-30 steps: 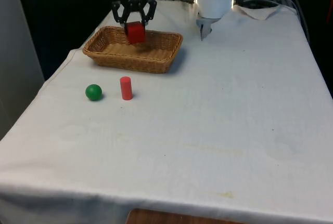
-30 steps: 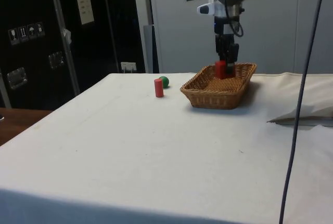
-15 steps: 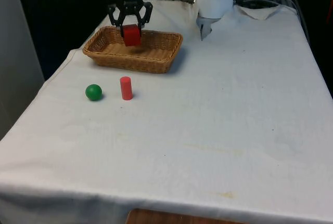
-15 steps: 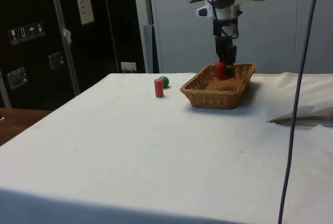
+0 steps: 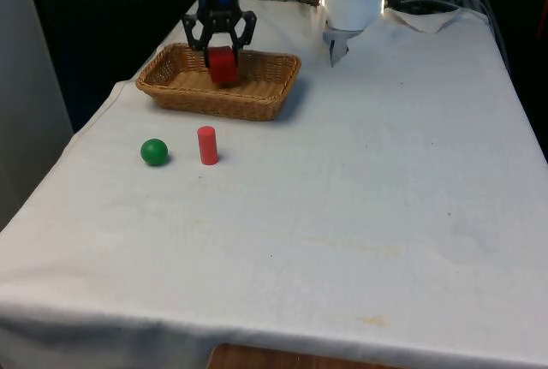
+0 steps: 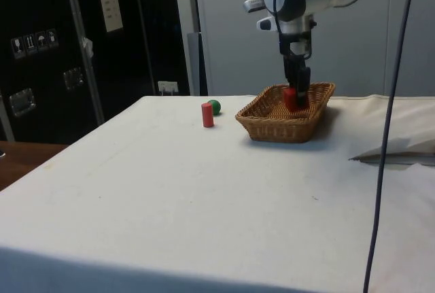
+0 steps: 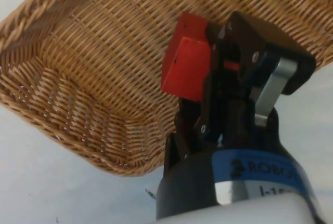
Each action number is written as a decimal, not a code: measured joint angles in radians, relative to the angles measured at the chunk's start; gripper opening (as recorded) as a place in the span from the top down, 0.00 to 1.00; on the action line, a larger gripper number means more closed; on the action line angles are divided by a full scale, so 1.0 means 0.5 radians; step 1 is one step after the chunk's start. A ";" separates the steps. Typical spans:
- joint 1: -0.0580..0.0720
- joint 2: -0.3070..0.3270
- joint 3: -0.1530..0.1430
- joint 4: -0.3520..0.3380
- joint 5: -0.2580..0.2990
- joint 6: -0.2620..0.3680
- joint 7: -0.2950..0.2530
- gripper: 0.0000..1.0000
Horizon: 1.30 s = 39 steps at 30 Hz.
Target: Pick up the object to the left of the cylinder and place it into the basket.
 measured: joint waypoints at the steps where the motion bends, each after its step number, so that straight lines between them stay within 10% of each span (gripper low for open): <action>1: 0.000 0.010 0.004 0.000 0.008 0.000 0.000 0.99; 11: 0.002 0.034 0.014 0.002 0.022 -0.008 0.000 0.97; 18: 0.004 0.038 0.032 -0.008 0.022 -0.008 0.012 0.25; 22: 0.004 0.040 0.034 -0.008 0.022 -0.008 0.014 0.00; 39: 0.022 0.000 0.034 0.082 0.018 -0.090 0.038 0.00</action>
